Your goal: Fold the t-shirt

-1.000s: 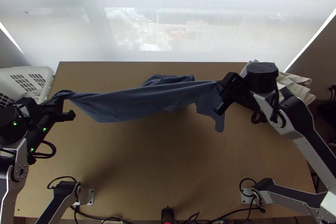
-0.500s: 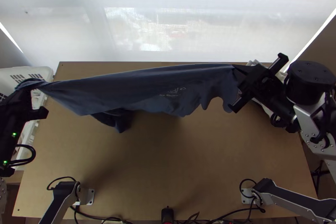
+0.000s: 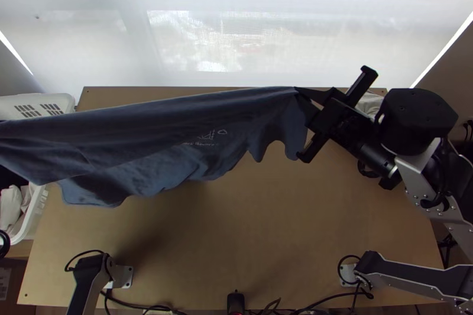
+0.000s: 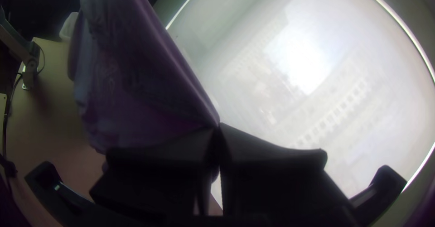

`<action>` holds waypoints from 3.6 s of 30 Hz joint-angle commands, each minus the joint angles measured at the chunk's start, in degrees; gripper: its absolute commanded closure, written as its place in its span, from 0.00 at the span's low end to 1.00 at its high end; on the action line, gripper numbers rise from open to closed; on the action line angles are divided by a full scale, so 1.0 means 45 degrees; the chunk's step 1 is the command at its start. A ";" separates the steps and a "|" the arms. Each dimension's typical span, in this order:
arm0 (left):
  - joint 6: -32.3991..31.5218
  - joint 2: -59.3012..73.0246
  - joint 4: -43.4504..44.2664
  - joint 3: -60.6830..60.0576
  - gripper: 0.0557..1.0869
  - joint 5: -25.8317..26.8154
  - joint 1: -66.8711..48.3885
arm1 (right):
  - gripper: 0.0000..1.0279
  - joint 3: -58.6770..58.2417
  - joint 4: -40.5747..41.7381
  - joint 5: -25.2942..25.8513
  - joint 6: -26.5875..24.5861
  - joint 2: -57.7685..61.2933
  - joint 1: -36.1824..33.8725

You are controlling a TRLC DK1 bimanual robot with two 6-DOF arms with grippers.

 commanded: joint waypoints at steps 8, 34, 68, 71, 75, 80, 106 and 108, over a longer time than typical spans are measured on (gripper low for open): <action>0.0011 -0.0044 0.0676 0.0486 0.97 -0.0881 0.1044 | 0.97 0.0665 0.0252 0.0372 -0.0513 0.1008 0.2294; 0.1163 0.9722 1.1574 -0.3986 0.97 -0.1506 -0.6866 | 0.97 -0.6796 0.1073 0.0352 -0.0376 -0.1727 -0.2178; 0.2511 0.7066 0.6496 -0.5490 0.05 -0.1818 -0.8057 | 0.97 -1.1796 -0.0295 -0.0663 0.0932 -0.4227 -0.2491; 0.2569 0.4722 0.5324 -0.7463 0.05 -0.1799 -0.7725 | 0.97 -1.1815 -0.0256 -0.0820 0.0932 -0.4168 -0.2510; 0.2569 0.3667 0.5090 -0.8518 0.05 -0.1799 -0.7061 | 0.97 -1.1835 -0.0041 -0.1054 0.1225 -0.4168 -0.2510; 0.2686 0.5386 0.5871 -0.7307 0.05 -0.1799 -0.7413 | 0.97 -1.1933 -0.0060 -0.1132 0.1382 -0.4480 -0.2413; 0.5343 0.2964 -0.3621 -1.0705 0.05 -0.0119 -0.8643 | 0.97 -1.0741 0.0506 -0.1132 0.1050 -0.3699 -0.2706; 0.5401 0.3374 -0.3309 -1.0783 0.05 -0.0139 -0.8702 | 0.97 -1.0722 0.0487 -0.1132 0.1089 -0.3699 -0.2706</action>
